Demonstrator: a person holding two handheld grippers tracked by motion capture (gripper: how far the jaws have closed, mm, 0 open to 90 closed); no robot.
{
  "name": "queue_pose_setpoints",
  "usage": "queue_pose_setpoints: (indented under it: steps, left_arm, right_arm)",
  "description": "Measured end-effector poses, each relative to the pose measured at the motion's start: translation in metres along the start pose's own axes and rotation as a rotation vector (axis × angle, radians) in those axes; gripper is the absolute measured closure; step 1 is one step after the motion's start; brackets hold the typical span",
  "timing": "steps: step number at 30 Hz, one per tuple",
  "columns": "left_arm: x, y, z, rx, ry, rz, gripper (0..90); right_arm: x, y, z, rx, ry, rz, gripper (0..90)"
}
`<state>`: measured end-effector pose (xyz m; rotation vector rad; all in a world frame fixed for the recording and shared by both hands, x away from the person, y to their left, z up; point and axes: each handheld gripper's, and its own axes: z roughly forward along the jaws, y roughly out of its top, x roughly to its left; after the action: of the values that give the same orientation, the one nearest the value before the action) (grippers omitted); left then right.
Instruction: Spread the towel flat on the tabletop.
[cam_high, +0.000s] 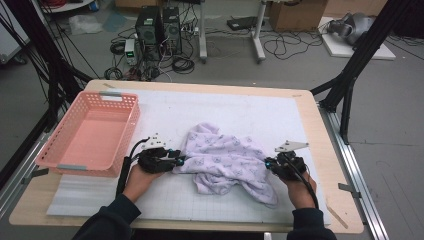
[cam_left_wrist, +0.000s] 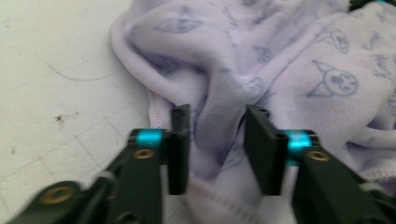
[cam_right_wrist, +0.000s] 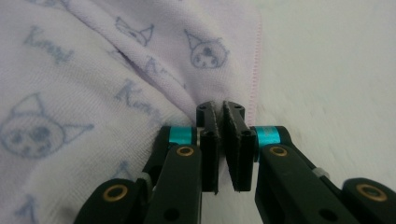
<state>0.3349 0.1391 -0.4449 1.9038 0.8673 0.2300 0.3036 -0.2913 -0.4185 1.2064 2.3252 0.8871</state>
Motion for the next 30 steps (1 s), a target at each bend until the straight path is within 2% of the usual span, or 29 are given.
queue_pose_setpoints:
  steps: [3, 5, 6, 8, 9, 11, 15, 18, 21, 23, 27, 30]
  left_arm:
    - [0.004, 0.001, -0.003, -0.036, 0.025, -0.039, 40.3]
    - [0.006, 0.003, -0.008, -0.084, 0.036, -0.051, 36.0]
    - [0.007, 0.004, -0.011, -0.129, 0.034, -0.065, 35.0]
    - [0.008, 0.007, -0.014, -0.193, 0.031, -0.084, 35.1]
    - [0.009, 0.009, -0.014, -0.201, 0.032, -0.083, 35.6]
    - [0.013, 0.014, -0.013, -0.205, 0.055, -0.087, 36.1]
    - [0.024, 0.030, -0.009, -0.208, 0.080, -0.102, 37.0]
    - [0.031, 0.043, -0.002, -0.197, 0.114, -0.110, 37.5]
    - [0.038, 0.055, 0.013, -0.148, 0.141, -0.102, 38.2]
    - [0.041, 0.060, 0.027, -0.106, 0.159, -0.122, 39.9]
    - [0.044, 0.065, 0.055, -0.015, 0.164, -0.129, 41.9]
    - [0.044, 0.068, 0.075, 0.034, 0.168, -0.129, 44.1]
  right_arm:
    - [-0.003, -0.006, -0.005, 0.001, -0.021, 0.012, 83.8]
    - [-0.003, -0.008, -0.006, -0.007, -0.029, 0.019, 79.1]
    - [-0.003, -0.008, -0.007, -0.021, -0.043, 0.019, 74.6]
    - [-0.006, -0.010, -0.009, -0.095, -0.035, 0.062, 67.4]
    - [-0.007, -0.012, -0.009, -0.134, -0.030, 0.089, 64.2]
    - [-0.009, -0.015, -0.009, -0.169, -0.025, 0.108, 61.2]
    - [-0.010, -0.014, -0.008, -0.183, -0.034, 0.102, 59.4]
    - [-0.010, -0.013, -0.009, -0.196, -0.029, 0.102, 58.7]
    - [-0.010, -0.012, -0.008, -0.202, -0.028, 0.087, 58.0]
    - [-0.010, -0.012, -0.008, -0.206, -0.026, 0.084, 57.5]
    - [-0.008, -0.011, -0.008, -0.216, -0.022, 0.086, 57.1]
    - [-0.008, -0.012, -0.008, -0.215, -0.017, 0.090, 56.8]
